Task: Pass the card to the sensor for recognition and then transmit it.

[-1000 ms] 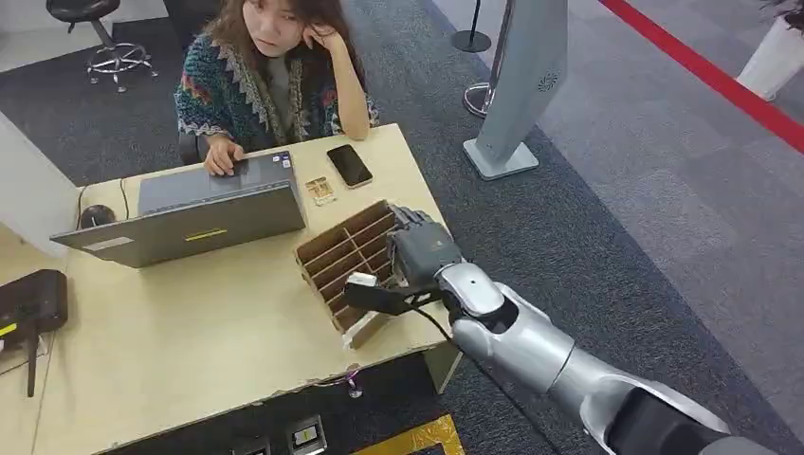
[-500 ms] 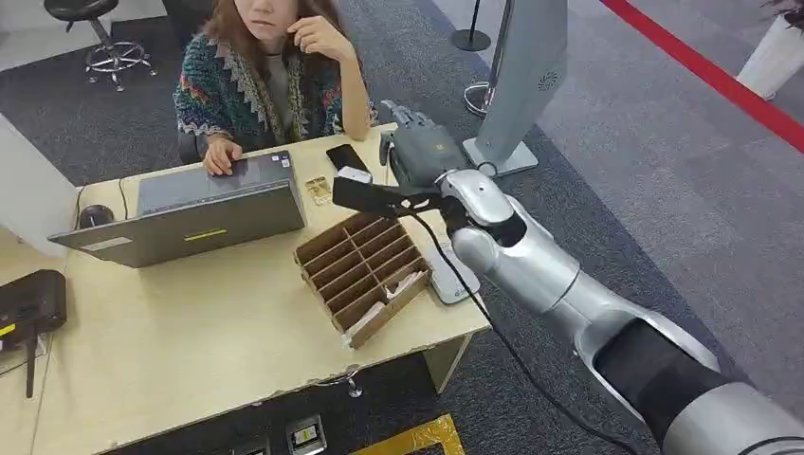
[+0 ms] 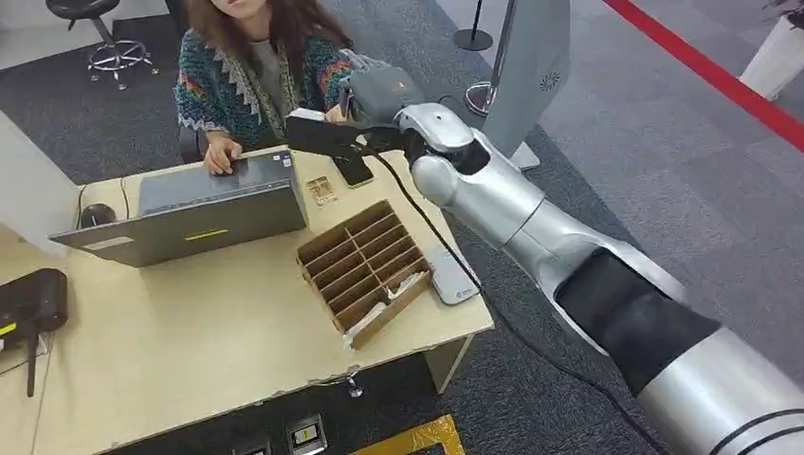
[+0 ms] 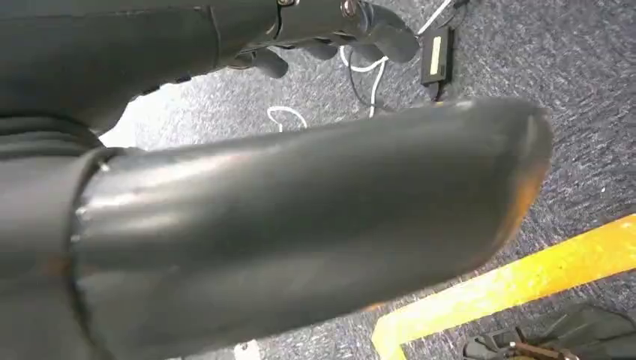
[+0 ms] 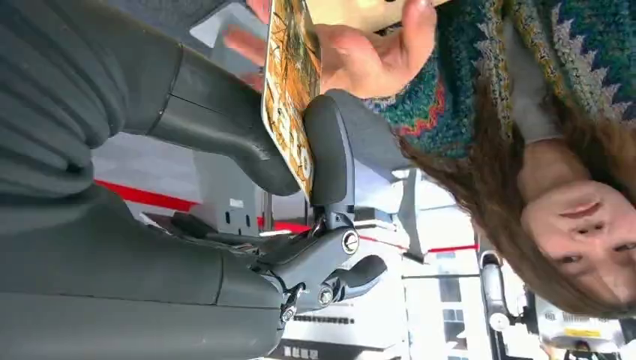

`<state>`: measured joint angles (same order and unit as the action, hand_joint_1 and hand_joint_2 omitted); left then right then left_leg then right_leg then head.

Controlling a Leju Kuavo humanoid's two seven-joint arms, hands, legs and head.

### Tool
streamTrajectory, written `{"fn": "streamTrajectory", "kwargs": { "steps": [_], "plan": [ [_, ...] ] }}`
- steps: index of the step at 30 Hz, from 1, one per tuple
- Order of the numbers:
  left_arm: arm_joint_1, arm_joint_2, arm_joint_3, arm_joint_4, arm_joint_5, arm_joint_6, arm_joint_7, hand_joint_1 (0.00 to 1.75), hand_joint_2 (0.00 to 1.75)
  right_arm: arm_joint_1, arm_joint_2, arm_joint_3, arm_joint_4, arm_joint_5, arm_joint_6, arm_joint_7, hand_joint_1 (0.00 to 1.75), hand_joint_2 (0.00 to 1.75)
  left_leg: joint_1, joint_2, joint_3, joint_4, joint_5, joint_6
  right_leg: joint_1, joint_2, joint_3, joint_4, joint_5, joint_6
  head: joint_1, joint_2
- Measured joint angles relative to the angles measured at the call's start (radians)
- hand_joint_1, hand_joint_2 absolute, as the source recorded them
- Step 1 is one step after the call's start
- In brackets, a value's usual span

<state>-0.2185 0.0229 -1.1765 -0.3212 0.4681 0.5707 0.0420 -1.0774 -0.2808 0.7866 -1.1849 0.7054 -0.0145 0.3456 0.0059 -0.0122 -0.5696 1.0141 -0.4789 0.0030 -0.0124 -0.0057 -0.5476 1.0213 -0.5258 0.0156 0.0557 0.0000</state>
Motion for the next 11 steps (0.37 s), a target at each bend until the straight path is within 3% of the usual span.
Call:
{"fn": "streamTrajectory", "kwargs": {
  "steps": [11],
  "plan": [
    [0.0, 0.0, 0.0, 0.0, -0.02, -0.01, 0.014, 0.0, 0.0, -0.087, 0.089, 0.06, 0.221, -0.008, -0.02, -0.024, 1.75, 1.75, 0.0, 0.0, 0.0, 0.0, 0.0, 0.0, 0.0, 0.0, 0.0, 0.0, 0.0, 0.0, 0.0, 0.0]
  ]
}}
